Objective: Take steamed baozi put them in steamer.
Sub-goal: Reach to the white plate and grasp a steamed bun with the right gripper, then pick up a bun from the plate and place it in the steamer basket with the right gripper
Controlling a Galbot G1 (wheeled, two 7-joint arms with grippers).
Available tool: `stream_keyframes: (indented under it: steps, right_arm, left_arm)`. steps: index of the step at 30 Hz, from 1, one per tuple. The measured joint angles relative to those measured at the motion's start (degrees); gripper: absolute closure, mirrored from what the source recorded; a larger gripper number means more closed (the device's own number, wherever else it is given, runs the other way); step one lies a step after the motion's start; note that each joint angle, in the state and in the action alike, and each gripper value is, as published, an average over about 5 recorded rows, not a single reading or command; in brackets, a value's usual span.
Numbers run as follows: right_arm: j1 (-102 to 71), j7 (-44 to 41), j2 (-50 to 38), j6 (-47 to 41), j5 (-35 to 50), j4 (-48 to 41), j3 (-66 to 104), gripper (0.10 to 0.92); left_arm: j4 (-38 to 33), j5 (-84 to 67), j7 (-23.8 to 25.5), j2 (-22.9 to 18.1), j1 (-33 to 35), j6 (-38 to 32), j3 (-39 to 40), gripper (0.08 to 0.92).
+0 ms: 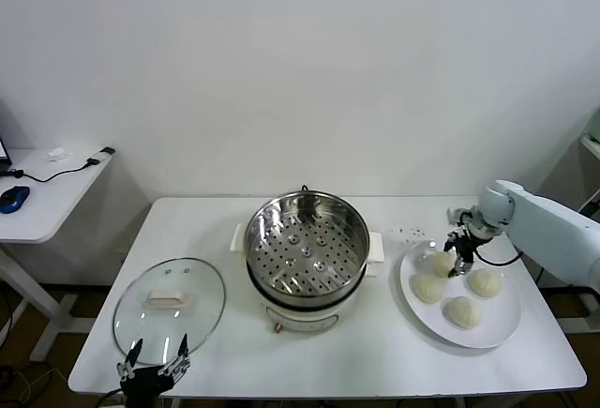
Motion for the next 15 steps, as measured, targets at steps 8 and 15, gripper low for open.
stream_keyframes:
  steps: [8,15]
  right_arm:
    - [7.77,-1.97,-2.3,1.36,2.31,5.66,-4.5,0.372]
    - [22.72,-5.3,-1.51,5.45,5.49,15.66,-10.99,0.366]
  left_arm:
    - [-0.15,0.15,-0.41,-0.05,0.08,0.11,-0.02,0.177]
    - [-0.52,0.66,-0.53,-0.22,-0.21,0.44,0.82,0.177]
